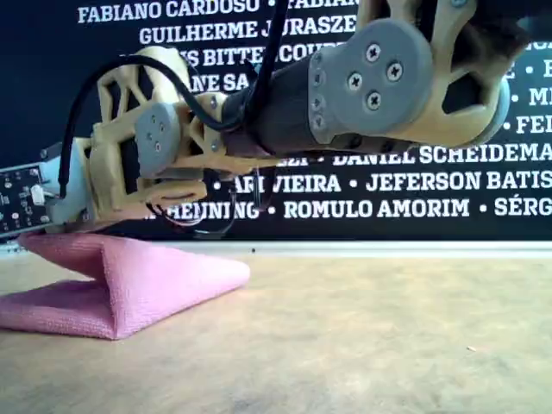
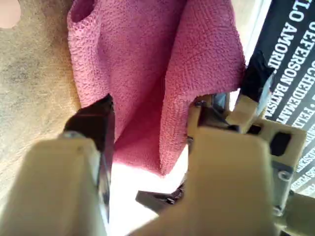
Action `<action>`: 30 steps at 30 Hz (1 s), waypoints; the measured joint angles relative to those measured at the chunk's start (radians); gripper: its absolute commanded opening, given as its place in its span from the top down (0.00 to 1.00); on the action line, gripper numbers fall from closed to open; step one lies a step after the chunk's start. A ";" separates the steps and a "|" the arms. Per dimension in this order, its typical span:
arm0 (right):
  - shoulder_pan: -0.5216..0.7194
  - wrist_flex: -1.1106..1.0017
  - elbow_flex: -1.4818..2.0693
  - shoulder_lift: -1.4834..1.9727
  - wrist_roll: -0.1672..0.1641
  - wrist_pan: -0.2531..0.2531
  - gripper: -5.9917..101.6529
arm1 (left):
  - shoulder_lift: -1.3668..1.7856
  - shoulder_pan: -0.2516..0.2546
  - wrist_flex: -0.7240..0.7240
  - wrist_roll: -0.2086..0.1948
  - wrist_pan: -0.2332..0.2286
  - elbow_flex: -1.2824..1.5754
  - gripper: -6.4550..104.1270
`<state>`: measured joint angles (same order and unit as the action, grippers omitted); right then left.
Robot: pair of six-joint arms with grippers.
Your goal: Fold a cloth
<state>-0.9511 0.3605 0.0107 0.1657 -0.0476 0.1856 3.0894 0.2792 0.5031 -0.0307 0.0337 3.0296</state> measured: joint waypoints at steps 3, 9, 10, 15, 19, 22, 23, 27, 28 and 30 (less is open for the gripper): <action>0.000 0.049 0.000 0.037 0.000 0.000 0.58 | 0.000 0.000 0.000 0.000 0.000 0.000 0.39; 0.000 0.181 0.000 0.118 0.000 0.000 0.57 | 0.000 0.000 0.000 0.000 0.000 0.000 0.39; 0.000 0.201 0.000 0.127 -0.002 0.000 0.57 | 0.000 0.000 0.000 0.000 0.000 0.000 0.39; 0.000 0.252 0.000 0.141 -0.005 0.000 0.58 | 0.000 0.000 0.000 0.000 0.000 0.000 0.39; 0.000 0.259 0.000 0.140 -0.005 0.000 0.59 | 0.000 0.000 0.000 0.000 0.000 0.000 0.39; 0.006 0.272 0.000 0.143 -0.005 0.002 0.65 | 0.000 0.000 0.000 0.000 0.000 0.000 0.39; 0.011 0.293 0.000 0.153 0.000 0.002 0.69 | 0.000 0.000 0.000 0.000 0.000 0.000 0.39; 0.051 0.488 0.002 0.258 0.000 0.000 0.90 | 0.000 0.000 0.000 0.000 0.000 0.000 0.39; 0.054 0.552 0.000 0.296 0.000 0.000 0.94 | 0.000 0.000 0.000 0.000 0.000 0.000 0.39; 0.057 0.690 -0.002 0.367 0.000 0.000 0.98 | 0.000 0.000 0.000 0.000 0.000 0.000 0.40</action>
<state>-0.8943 1.0508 0.0092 0.5323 -0.0476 0.1856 3.0894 0.2792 0.5031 -0.0307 0.0337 3.0296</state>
